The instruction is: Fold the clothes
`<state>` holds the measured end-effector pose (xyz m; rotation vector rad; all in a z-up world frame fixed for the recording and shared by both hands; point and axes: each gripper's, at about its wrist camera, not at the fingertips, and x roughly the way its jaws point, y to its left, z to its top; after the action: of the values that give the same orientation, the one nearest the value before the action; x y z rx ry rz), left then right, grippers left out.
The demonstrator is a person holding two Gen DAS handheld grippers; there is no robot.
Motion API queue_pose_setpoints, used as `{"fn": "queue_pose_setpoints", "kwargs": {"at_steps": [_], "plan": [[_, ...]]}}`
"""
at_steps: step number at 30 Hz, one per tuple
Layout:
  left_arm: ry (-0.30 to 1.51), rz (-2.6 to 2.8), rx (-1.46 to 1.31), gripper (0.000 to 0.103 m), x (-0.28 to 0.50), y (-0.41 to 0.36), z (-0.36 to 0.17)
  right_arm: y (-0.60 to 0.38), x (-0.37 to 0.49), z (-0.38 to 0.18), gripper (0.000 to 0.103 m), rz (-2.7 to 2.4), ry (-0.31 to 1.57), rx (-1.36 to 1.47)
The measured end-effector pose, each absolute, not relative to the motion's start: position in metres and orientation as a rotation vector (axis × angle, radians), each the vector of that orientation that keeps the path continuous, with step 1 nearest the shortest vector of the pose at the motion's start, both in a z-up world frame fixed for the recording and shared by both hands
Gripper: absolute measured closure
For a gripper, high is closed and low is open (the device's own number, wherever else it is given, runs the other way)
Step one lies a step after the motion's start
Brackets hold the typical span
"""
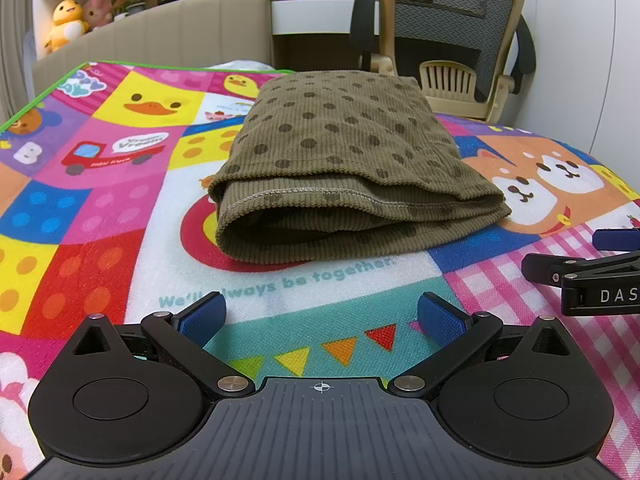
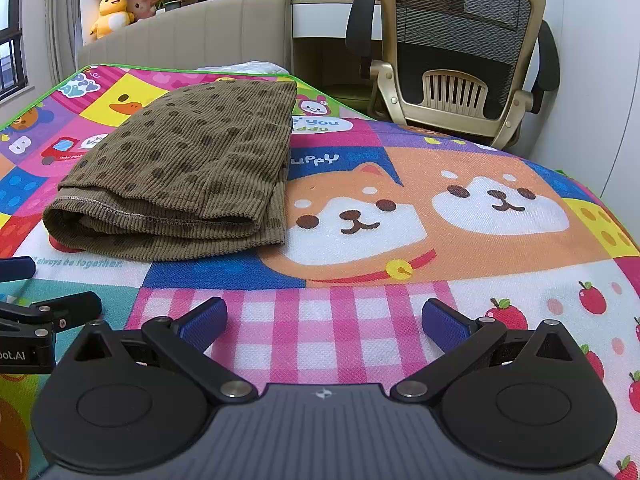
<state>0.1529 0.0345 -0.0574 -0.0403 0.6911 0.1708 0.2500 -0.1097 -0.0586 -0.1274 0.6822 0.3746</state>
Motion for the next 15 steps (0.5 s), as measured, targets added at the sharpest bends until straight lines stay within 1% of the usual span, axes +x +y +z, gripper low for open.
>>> {"fn": "queue_pose_setpoints", "kwargs": {"at_steps": [15], "plan": [[0.691,0.17,-0.04,0.0,0.1531,0.0346,-0.0574,-0.1096,0.2498,-0.059,0.0,0.374,0.682,-0.126]]}}
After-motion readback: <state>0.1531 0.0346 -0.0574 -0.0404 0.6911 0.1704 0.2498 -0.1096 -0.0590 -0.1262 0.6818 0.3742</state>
